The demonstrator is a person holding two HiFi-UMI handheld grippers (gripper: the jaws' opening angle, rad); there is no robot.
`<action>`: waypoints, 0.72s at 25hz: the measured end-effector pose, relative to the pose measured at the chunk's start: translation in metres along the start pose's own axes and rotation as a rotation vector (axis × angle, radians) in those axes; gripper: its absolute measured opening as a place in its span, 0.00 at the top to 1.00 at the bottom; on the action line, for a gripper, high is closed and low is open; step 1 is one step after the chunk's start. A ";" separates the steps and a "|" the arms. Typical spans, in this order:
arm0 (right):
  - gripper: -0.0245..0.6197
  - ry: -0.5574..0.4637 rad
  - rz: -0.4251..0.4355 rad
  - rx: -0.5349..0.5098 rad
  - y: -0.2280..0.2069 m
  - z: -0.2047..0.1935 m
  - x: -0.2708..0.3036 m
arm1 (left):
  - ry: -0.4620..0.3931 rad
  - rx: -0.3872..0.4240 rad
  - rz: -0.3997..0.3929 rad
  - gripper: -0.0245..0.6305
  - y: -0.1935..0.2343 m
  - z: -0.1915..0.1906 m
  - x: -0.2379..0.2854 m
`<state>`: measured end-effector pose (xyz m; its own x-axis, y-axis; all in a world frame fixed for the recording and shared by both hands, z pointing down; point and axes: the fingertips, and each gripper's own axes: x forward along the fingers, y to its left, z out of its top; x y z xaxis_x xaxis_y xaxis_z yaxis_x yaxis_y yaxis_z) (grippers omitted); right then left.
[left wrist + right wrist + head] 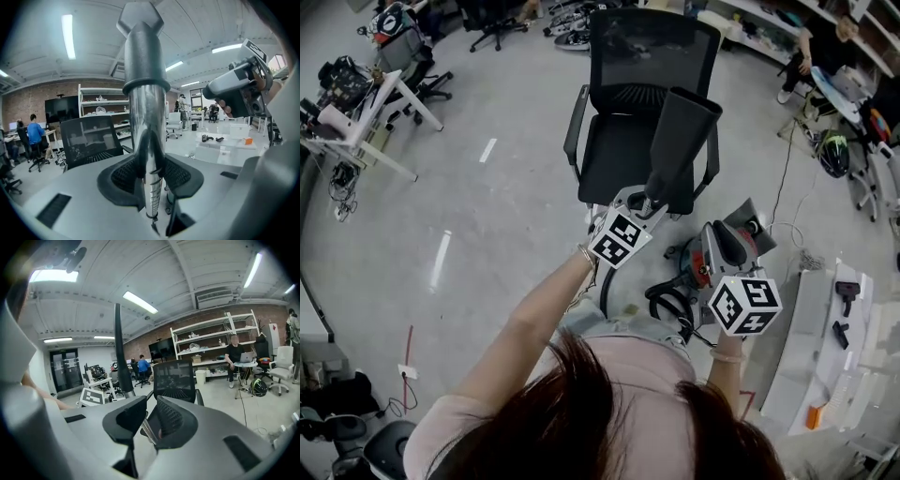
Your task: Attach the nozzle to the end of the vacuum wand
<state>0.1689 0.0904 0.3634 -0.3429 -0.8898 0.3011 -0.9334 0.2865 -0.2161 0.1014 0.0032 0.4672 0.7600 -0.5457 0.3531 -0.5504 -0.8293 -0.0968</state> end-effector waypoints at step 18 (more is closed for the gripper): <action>0.85 -0.019 -0.177 0.045 0.084 -0.020 0.011 | -0.025 -0.007 -0.054 0.73 0.034 -0.018 -0.052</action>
<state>0.0846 0.1113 0.3673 -0.1712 -0.9316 0.3206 -0.9732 0.1091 -0.2025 0.0373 0.0049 0.4620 0.7969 -0.5033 0.3341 -0.5109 -0.8567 -0.0719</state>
